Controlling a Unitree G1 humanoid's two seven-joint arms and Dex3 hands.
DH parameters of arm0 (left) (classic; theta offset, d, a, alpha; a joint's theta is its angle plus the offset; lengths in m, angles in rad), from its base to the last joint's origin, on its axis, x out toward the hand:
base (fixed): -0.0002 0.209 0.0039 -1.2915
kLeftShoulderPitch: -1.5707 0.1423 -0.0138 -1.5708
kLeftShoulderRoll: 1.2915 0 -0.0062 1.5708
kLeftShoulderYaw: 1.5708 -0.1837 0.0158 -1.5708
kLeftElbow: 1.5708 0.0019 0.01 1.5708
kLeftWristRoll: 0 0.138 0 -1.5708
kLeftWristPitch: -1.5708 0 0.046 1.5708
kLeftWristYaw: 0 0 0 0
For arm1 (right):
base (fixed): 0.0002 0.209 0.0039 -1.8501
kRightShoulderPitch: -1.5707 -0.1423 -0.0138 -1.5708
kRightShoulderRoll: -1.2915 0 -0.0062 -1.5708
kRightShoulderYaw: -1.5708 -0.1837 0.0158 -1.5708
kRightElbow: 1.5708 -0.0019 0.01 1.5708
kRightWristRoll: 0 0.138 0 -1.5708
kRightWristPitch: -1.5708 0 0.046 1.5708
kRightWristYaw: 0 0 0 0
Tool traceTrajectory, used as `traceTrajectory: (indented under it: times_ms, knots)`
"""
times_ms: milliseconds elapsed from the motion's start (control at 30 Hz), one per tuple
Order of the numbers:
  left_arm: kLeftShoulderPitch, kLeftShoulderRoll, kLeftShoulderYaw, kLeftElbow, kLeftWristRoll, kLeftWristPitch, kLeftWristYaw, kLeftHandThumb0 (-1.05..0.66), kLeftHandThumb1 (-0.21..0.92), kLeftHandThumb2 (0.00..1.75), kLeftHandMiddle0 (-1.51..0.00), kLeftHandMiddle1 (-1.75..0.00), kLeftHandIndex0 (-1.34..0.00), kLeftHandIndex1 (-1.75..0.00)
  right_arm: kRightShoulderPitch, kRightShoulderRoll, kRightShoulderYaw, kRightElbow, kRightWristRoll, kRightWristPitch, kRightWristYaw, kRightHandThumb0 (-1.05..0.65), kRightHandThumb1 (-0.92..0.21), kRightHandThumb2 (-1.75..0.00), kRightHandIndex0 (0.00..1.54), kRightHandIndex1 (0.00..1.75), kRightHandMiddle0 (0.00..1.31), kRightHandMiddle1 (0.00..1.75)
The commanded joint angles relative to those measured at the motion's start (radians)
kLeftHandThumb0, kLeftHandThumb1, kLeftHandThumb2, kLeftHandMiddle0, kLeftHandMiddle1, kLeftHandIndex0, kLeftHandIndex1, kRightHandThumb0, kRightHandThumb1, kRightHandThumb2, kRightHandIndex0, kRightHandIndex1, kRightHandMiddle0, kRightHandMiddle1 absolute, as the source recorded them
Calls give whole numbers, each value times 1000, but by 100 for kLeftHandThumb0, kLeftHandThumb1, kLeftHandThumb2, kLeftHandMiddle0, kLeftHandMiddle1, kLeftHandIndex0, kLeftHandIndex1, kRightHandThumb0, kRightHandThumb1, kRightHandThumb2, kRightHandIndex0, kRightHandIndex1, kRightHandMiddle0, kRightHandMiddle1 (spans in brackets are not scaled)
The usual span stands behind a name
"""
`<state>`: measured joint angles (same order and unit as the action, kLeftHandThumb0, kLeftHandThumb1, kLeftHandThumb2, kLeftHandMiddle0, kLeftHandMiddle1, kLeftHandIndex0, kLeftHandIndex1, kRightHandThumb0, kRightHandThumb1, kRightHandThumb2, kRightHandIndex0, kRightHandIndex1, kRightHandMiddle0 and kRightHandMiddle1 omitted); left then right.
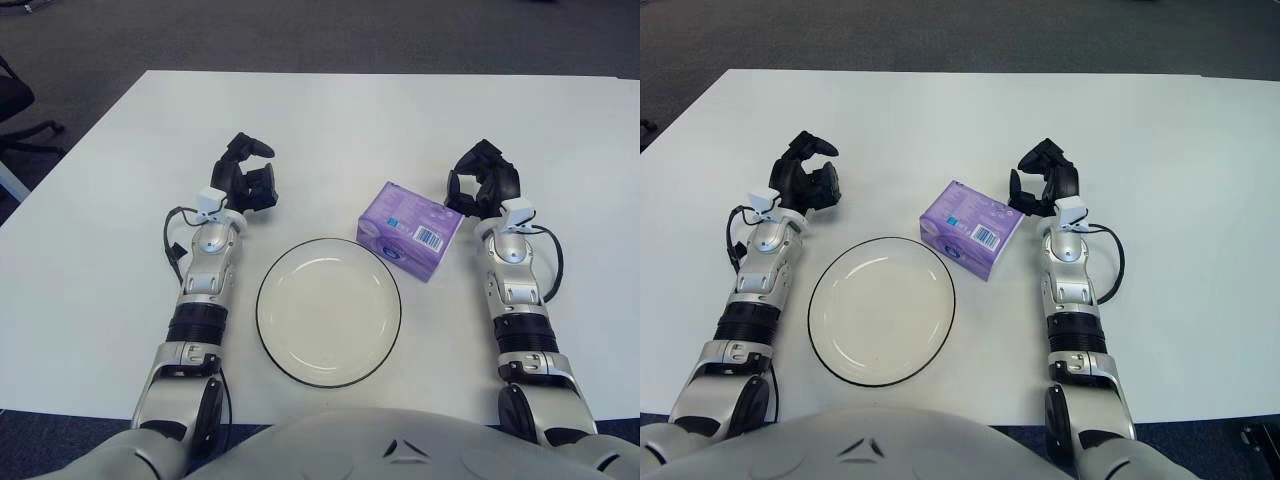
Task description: Put the tissue paper into the plate.
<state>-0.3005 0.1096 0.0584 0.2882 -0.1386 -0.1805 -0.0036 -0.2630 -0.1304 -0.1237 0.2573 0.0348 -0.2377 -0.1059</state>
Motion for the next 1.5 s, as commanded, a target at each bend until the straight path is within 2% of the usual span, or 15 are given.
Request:
traceTrajectory:
  times_ms: [0, 267, 500, 733, 967, 1467]
  knots:
    - [118, -86, -22, 72, 9, -7, 9, -46, 38, 124, -129, -175, -57, -175, 150, 71, 4, 32, 23, 13, 0, -47, -35, -128, 127, 175, 59, 175]
    - [112, -87, -19, 81, 8, -9, 8, -46, 37, 125, -129, -175, -57, -175, 166, 68, -1, -63, 29, 42, -12, -47, -35, -128, 128, 175, 59, 175]
    - [109, -90, -18, 82, 11, -7, 15, -46, 37, 125, -129, -175, -57, -175, 207, 87, 16, -269, 23, 126, -50, -48, -32, -131, 128, 175, 61, 175]
    - [106, -92, -17, 87, 13, -8, 16, -46, 37, 125, -129, -175, -57, -175, 231, 79, 40, -412, -13, 167, -82, -49, -29, -135, 127, 175, 64, 175]
    - [106, -94, -17, 91, 8, -9, 9, -46, 38, 124, -130, -175, -56, -175, 269, 46, 104, -535, -172, 173, -110, -49, -29, -135, 124, 175, 64, 175]
    - [105, -97, -16, 94, 15, -14, 11, -46, 38, 124, -129, -175, -56, -175, 250, -15, 165, -568, -466, 161, -137, -48, -33, -130, 114, 175, 60, 175]
